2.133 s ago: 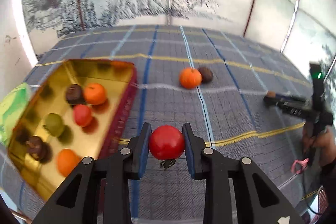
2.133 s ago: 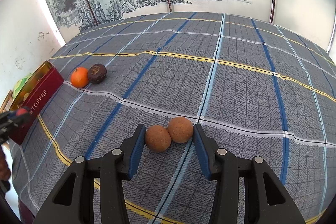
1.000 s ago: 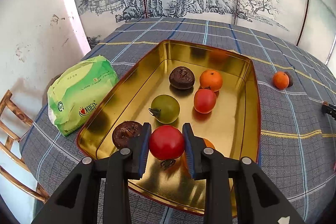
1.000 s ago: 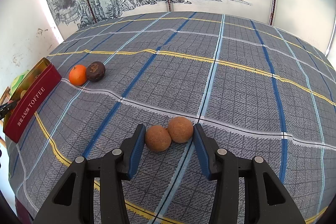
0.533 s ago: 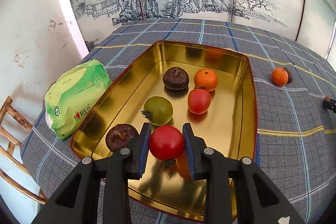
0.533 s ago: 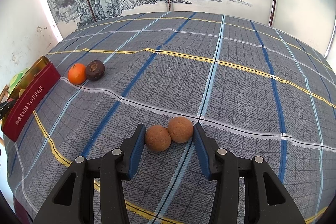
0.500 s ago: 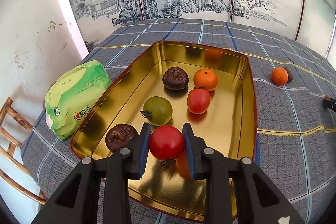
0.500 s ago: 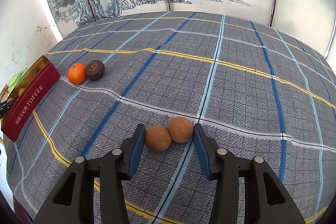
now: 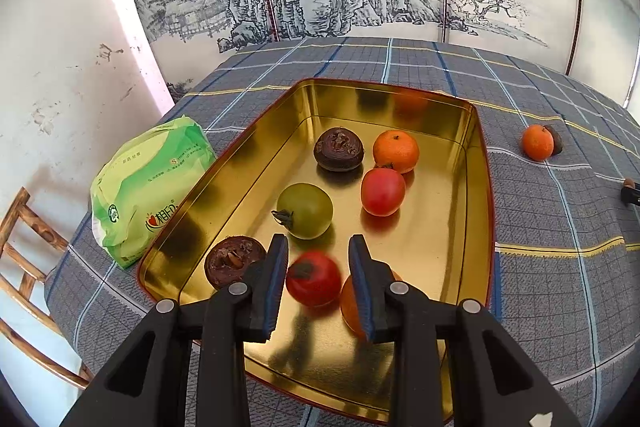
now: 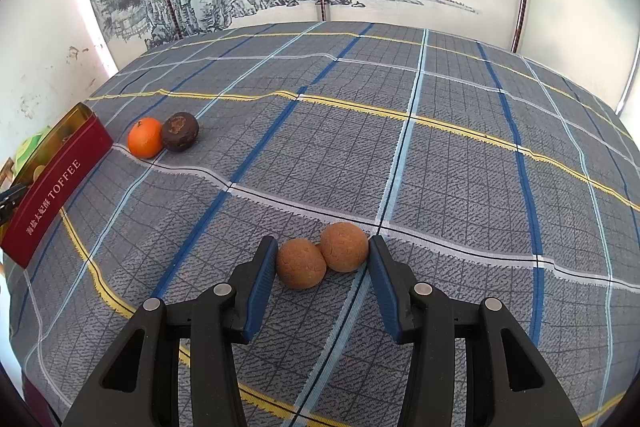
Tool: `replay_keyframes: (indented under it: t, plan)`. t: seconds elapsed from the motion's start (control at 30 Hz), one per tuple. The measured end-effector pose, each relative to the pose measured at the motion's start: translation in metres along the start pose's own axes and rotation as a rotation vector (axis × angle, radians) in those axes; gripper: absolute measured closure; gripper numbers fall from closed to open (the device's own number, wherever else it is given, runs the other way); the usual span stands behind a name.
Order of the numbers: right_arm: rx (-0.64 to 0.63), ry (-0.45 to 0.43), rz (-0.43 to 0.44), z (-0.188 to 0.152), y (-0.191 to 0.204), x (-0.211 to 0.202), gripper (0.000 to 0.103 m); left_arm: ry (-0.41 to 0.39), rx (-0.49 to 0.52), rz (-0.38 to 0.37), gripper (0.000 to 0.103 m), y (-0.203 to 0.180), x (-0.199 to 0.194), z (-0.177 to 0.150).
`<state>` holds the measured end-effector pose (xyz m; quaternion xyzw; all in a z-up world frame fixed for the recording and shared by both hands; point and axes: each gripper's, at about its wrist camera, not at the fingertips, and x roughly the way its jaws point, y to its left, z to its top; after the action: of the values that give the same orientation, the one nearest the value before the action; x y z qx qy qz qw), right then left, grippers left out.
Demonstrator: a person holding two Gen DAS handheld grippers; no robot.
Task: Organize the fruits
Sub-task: 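Lower the red fruit into the tin and open the left tool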
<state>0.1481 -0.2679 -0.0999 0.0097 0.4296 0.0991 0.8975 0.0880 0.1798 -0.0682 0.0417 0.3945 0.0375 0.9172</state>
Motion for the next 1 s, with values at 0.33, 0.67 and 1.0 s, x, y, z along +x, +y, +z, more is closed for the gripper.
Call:
replay_keyframes:
  t: [0.33,0.67,1.0]
  plan:
    - [-0.001,0.000,-0.002,0.000,-0.001,0.000,0.056,-0.028,0.025,0.013,0.074,-0.007,-0.001,-0.001]
    - [-0.001,0.000,-0.002,0.001,0.002,0.000,0.056,-0.080,0.060,-0.026,0.068,-0.015,-0.001,0.001]
    - [-0.002,0.000,-0.004,0.001,0.003,0.000,0.056,-0.107,0.073,-0.074,0.049,-0.021,0.003,-0.001]
